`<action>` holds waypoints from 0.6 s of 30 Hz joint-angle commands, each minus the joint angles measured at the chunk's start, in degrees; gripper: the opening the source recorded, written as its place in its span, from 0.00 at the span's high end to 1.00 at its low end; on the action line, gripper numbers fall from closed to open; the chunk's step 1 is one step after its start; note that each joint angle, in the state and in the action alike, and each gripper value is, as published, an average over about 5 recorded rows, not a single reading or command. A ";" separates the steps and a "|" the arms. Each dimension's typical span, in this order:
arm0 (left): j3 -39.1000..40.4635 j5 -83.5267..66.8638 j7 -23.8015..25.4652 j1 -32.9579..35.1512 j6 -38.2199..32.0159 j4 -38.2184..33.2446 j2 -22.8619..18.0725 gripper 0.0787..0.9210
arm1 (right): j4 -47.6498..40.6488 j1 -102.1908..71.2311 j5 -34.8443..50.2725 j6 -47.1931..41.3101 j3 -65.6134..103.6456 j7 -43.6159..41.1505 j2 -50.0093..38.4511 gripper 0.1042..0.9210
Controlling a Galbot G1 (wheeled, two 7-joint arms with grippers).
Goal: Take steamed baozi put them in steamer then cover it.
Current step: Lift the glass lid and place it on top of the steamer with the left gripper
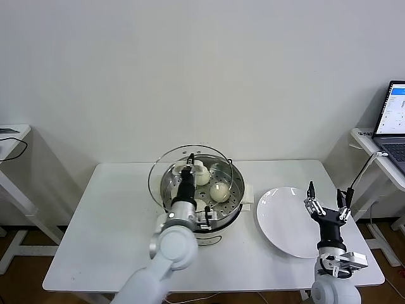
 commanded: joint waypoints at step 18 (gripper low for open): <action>2.56 5.82 -2.14 0.56 0.75 6.90 -7.48 0.86 | 0.17 -0.10 -0.88 0.11 -0.27 -0.07 0.11 0.12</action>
